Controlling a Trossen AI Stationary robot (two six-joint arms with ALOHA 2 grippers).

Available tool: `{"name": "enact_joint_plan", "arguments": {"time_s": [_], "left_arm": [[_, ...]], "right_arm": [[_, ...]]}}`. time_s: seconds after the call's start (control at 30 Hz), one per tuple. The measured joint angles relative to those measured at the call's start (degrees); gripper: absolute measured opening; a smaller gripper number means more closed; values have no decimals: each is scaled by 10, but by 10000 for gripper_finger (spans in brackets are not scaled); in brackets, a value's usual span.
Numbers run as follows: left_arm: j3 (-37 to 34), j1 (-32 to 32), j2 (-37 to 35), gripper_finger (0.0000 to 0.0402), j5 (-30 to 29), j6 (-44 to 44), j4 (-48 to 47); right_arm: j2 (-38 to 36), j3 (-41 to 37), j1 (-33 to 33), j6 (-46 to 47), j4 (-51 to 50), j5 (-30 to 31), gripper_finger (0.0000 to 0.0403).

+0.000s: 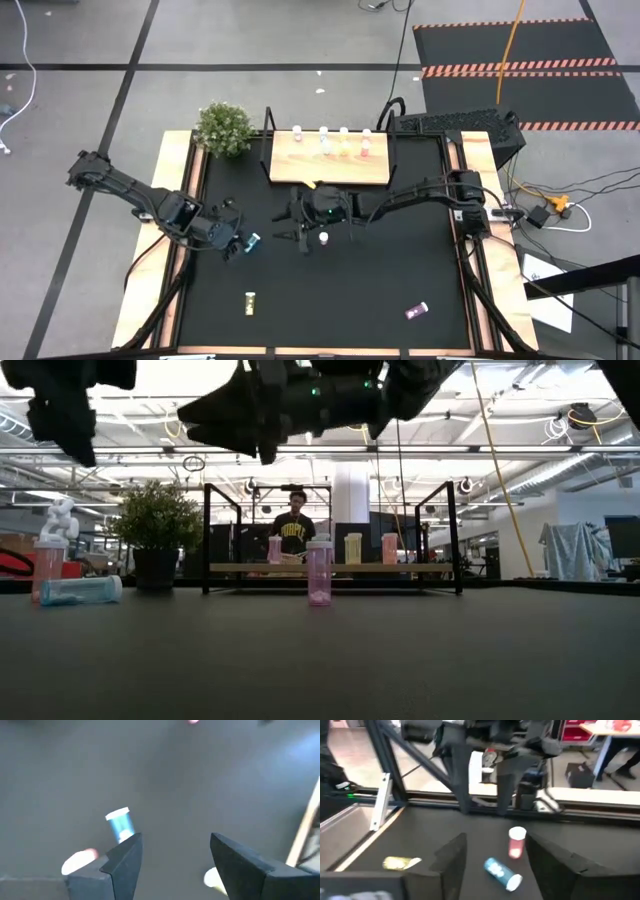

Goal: Pick and place medicine bottles onto shelf by color
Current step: Put the blue pill bottle on the shelf aligned with the other blue pill bottles

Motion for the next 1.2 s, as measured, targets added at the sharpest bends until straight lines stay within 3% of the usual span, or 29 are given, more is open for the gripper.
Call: {"name": "enact_joint_plan", "arguments": {"time_s": [0.13,0.3,0.53,0.73,0.87,1.2], "left_arm": [[0,-9,11,234,0,9,-33],[-17,-13,24,234,-5,21,-33],[-94,20,49,234,-3,67,40],[-143,69,88,234,13,127,162],[-143,97,124,234,10,148,166],[-141,134,231,234,23,198,200]], "right_arm": [[33,4,-12,-30,13,-1,237],[83,33,-1,-21,38,5,246],[98,45,32,-20,41,141,232],[55,45,49,55,-3,255,214],[15,44,50,110,-37,272,210],[-66,44,51,125,-56,316,210]]}}
